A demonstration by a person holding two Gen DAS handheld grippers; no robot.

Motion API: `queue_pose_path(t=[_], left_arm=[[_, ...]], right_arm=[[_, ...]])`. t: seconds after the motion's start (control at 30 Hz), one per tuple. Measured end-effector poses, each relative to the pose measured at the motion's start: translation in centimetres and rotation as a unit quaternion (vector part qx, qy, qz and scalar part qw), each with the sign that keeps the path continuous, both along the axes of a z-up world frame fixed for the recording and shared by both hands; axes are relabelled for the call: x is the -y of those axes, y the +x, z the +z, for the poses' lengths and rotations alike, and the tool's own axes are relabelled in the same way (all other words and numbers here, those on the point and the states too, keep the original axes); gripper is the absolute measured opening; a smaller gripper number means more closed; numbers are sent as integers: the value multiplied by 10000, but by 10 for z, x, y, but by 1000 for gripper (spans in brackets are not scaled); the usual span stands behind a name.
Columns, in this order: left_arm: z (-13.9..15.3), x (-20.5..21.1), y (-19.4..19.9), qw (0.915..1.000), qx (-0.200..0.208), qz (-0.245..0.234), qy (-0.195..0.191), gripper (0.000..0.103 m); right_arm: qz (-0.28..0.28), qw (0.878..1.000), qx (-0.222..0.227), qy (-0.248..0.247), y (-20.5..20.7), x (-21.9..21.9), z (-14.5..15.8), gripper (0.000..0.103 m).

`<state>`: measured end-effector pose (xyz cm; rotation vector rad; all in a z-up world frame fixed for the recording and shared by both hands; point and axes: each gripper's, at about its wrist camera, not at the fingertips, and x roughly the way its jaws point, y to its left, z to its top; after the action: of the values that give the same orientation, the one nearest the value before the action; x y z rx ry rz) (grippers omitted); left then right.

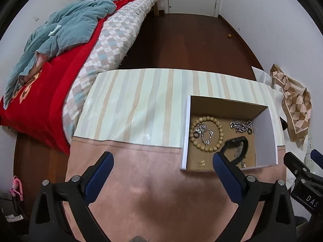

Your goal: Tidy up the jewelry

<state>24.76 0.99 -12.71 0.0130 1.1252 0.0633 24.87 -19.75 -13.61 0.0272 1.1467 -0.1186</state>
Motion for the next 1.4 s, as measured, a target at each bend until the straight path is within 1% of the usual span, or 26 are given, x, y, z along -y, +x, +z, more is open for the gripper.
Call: queue_pose_path(t=[0.17, 0.3, 0.57, 0.7, 0.9, 1.0, 1.2, 1.3, 1.4], left_arm=[[23, 2, -23, 9998, 175, -32, -30, 100], [48, 3, -49, 9992, 411, -17, 10, 100], [106, 2, -107, 9955, 945, -6, -9, 100], [140, 1, -137, 9917, 1286, -32, -23, 100], [177, 0, -175, 9873, 1581, -48, -137, 100], [190, 0, -191, 9854, 1692, -61, -168, 100], [203, 0, -215, 9849, 1715, -89, -198, 100], [206, 1, -224, 9854, 1681, -140, -217, 100], [207, 1, -228, 9858, 1658, -153, -222, 100]], right_arm=[[-18, 9998, 184, -34, -21, -1, 24, 102], [17, 9992, 388, -56, -41, -4, 49, 102], [89, 9956, 930, -91, -101, -8, 110, 102], [136, 9920, 1249, -72, -135, -10, 145, 102], [171, 9853, 1697, -53, -183, -12, 196, 102], [193, 9819, 1884, -82, -206, -14, 217, 102], [177, 9765, 2148, -76, -244, -14, 247, 102], [172, 9751, 2207, -133, -259, -13, 256, 102], [195, 9765, 2144, -77, -267, -14, 259, 102]])
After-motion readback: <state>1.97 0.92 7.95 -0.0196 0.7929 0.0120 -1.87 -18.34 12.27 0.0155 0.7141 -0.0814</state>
